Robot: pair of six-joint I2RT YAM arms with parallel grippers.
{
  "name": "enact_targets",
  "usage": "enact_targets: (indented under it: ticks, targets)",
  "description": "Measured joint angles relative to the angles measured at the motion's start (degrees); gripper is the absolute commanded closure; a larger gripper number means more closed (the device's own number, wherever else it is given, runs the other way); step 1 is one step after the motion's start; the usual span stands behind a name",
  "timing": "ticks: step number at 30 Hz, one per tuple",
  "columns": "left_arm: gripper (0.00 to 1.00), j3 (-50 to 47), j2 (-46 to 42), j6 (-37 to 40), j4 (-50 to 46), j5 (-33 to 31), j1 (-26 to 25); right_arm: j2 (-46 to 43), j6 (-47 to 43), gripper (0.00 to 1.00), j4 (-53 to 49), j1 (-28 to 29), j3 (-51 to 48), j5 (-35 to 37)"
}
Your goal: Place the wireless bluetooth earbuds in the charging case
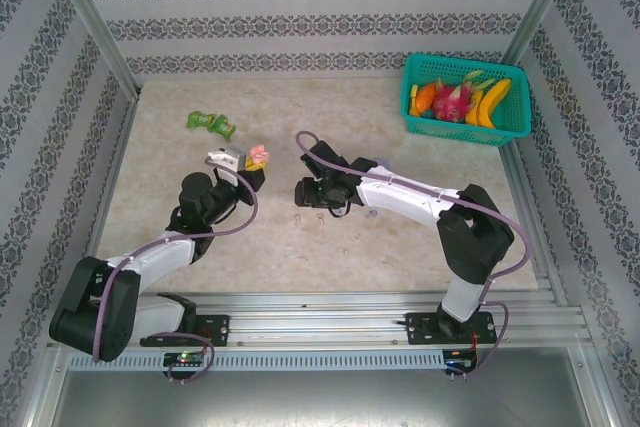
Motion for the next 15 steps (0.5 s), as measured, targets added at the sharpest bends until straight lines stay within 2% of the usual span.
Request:
enact_targets:
  ticks: [7, 15]
  targets:
    - [1.00, -1.8, 1.4, -2.1, 10.6, 5.9, 0.0, 0.2, 0.4, 0.49, 0.0, -0.1, 0.0, 1.1]
    - [1.00, -1.1, 1.8, -3.9, 13.9, 12.9, 0.0, 0.7, 1.6, 0.49, 0.1, -0.8, 0.0, 1.4]
